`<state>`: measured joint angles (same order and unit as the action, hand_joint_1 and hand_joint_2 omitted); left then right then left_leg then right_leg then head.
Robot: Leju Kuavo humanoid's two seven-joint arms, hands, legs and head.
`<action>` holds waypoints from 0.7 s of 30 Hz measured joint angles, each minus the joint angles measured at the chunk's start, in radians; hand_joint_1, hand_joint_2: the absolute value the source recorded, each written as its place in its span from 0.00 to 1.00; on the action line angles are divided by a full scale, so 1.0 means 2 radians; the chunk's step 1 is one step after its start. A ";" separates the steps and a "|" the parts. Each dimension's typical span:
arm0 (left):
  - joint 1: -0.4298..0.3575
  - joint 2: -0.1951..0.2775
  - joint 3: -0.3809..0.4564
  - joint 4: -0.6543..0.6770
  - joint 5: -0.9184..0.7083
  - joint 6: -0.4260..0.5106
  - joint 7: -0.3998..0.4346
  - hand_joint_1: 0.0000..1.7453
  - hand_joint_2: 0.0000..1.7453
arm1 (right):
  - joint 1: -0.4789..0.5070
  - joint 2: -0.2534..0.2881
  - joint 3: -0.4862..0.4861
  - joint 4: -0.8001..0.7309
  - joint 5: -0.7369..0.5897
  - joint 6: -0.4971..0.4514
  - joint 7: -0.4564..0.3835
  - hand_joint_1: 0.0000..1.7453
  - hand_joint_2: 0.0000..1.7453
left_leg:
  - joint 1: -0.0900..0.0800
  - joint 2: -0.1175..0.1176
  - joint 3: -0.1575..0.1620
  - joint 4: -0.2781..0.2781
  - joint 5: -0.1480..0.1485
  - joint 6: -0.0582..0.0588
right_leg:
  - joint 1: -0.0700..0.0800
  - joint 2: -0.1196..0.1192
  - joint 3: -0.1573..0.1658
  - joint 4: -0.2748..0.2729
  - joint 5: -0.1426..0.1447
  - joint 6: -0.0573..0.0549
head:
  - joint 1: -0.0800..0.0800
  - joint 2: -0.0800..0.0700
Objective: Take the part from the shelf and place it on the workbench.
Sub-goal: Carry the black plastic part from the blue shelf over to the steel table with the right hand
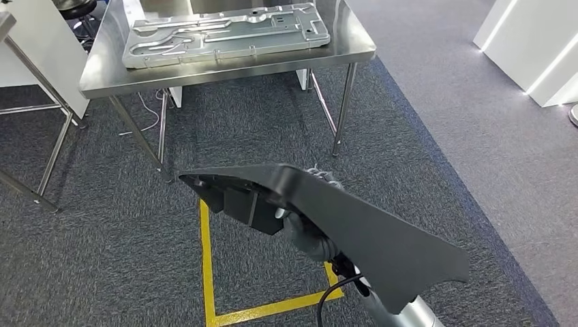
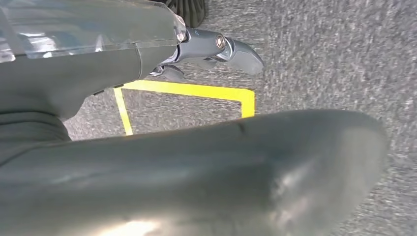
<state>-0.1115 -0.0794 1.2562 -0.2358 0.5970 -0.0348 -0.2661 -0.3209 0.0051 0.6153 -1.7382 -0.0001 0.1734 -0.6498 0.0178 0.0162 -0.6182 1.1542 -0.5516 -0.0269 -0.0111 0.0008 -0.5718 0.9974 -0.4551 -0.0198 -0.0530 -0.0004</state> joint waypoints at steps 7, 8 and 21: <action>0.004 0.001 0.000 0.000 0.000 0.001 -0.001 0.00 0.00 | 0.005 -0.001 0.000 0.000 0.000 -0.004 -0.005 1.00 1.00 | -0.001 -0.004 -0.006 -0.034 0.052 0.007 | 0.005 0.011 0.019 0.002 -0.017 0.002 | 0.000 0.000; 0.003 0.001 0.000 0.000 0.000 0.001 -0.001 0.00 0.00 | 0.005 -0.001 0.000 0.000 0.000 -0.004 -0.006 1.00 1.00 | -0.002 -0.004 0.003 -0.056 0.058 0.010 | 0.005 0.012 0.020 0.002 -0.019 0.004 | 0.000 0.000; 0.004 0.002 0.000 0.000 0.000 0.002 -0.001 0.00 0.00 | 0.008 -0.004 -0.003 0.000 0.000 0.001 -0.008 1.00 1.00 | -0.001 -0.004 0.051 -0.077 0.027 0.025 | -0.002 0.002 -0.059 0.084 -0.015 0.027 | 0.000 0.000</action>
<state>-0.1041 -0.0752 1.2562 -0.2358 0.5970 -0.0309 -0.2686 -0.3051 -0.0022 0.6089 -1.7376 -0.0006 0.1756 -0.6660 0.0156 0.0074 -0.5164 0.9998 -0.4981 0.0228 -0.0144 0.0040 -0.6889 1.1653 -0.4843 0.0350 -0.0529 -0.0004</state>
